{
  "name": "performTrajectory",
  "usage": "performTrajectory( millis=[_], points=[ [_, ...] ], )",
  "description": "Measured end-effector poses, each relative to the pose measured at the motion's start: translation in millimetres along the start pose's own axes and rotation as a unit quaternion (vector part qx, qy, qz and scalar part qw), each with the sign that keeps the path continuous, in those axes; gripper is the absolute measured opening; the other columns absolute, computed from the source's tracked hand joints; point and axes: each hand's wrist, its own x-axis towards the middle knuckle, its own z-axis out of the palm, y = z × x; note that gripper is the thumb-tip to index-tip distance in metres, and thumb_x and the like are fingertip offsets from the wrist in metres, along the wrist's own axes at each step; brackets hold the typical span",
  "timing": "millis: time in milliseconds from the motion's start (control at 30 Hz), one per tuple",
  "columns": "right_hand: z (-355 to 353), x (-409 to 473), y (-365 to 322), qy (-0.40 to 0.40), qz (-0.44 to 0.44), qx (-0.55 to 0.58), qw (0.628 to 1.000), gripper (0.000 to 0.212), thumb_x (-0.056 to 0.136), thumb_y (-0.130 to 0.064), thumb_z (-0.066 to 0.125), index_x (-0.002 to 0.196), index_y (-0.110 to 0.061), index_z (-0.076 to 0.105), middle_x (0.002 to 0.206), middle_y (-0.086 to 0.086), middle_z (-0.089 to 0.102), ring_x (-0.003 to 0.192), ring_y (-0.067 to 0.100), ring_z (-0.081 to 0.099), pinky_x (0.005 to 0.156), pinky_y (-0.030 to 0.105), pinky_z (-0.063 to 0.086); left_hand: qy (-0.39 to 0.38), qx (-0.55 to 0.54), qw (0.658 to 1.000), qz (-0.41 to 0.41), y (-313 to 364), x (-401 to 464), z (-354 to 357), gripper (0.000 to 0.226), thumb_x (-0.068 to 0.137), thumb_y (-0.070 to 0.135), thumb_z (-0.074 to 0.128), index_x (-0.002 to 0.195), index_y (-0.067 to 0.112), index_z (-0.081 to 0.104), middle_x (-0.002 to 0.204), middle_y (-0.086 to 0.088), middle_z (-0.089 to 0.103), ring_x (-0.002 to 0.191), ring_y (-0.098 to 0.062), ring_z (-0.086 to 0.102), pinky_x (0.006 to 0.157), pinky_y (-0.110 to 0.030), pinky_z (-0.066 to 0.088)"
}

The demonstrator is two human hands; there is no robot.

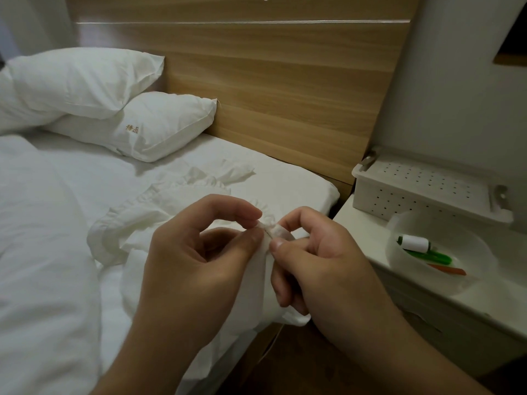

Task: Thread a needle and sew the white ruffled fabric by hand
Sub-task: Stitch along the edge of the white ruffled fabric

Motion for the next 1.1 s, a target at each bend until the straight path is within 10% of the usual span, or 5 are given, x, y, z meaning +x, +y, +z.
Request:
performTrajectory(
  millis=[300, 633, 1100],
  points=[
    [8.5, -3.0, 2.8, 0.040, -0.033, 0.019, 0.998, 0.010, 0.106, -0.020, 0.051, 0.098, -0.016, 0.057, 0.054, 0.004, 0.060, 0.046, 0.003, 0.050, 0.047, 0.013, 0.038, -0.011, 0.000, 1.000, 0.029, -0.8, -2.5, 2.1, 0.018, 0.083, 0.006, 0.084, 0.086, 0.022, 0.077, 0.084, -0.006, 0.077, 0.074, -0.028, 0.078, 0.069, -0.049, 0.063],
    [11.9, -0.4, 9.6, 0.057, -0.066, 0.023, 0.996, 0.008, 0.107, -0.026, 0.052, 0.101, -0.023, 0.055, 0.057, 0.005, 0.063, 0.050, 0.005, 0.054, 0.054, 0.021, 0.043, -0.040, -0.016, 0.996, -0.073, -4.2, 2.5, 3.3, 0.006, 0.084, 0.020, 0.080, 0.090, 0.020, 0.082, 0.085, 0.003, 0.082, 0.084, -0.011, 0.079, 0.077, -0.019, 0.060],
    [2.0, 4.7, 0.6, -0.021, -0.001, 0.063, 0.998, 0.017, 0.104, -0.039, 0.052, 0.116, -0.027, 0.054, 0.067, 0.015, 0.069, 0.051, 0.027, 0.058, 0.049, 0.032, 0.048, -0.067, -0.021, 0.995, -0.065, -3.5, 2.6, 3.9, 0.013, 0.094, 0.022, 0.072, 0.083, 0.022, 0.080, 0.077, -0.003, 0.077, 0.074, -0.014, 0.074, 0.068, -0.020, 0.056]
  ],
)
